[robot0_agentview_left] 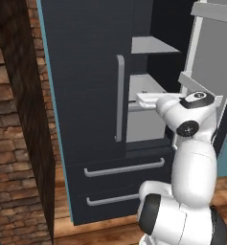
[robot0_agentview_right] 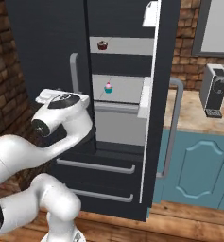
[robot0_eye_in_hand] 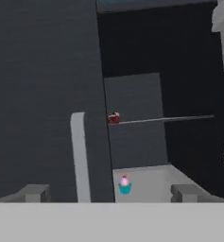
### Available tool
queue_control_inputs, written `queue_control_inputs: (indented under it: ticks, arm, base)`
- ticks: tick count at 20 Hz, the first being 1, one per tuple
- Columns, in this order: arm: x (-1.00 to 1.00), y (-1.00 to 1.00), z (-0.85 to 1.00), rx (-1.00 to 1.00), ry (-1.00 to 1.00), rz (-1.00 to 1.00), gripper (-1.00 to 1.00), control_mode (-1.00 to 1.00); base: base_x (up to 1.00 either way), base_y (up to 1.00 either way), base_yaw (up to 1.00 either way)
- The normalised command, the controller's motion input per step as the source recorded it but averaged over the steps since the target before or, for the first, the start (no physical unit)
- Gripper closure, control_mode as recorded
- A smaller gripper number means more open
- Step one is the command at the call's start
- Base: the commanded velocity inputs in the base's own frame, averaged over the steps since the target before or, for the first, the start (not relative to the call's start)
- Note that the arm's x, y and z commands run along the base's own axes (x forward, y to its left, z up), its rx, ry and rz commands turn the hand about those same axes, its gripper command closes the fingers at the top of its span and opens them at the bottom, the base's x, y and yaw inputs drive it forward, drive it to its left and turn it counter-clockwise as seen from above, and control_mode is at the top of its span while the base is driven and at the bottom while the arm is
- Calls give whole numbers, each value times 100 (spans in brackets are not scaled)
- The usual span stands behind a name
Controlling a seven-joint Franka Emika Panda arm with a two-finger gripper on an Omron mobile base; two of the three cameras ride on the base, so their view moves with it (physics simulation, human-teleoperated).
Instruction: Take the cupcakes from the fridge and place them on the empty tray on the dining counter.
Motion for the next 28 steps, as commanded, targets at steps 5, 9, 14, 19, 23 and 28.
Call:
queue_control_inputs:
  ticks: [5, 9, 14, 19, 23, 28]
  arm:
    - [80, 17, -30, 4, -2, 12, -100, -100]
    - [19, 45, -14, -7, -19, -8, -100, -100]
    - [27, 55, -23, -5, -6, -16, -100, -100]
    - [52, 20, -26, 0, 0, -8, -100, -100]
    - [55, 4, -33, 0, 0, -1, -100, -100]
    - [39, 27, -56, 0, 0, 0, -100, -100]
  base:
    - [0, 0, 0]
    - [0, 0, 0]
    - [0, 0, 0]
    - [0, 0, 0]
    - [0, 0, 0]
    - [0, 0, 0]
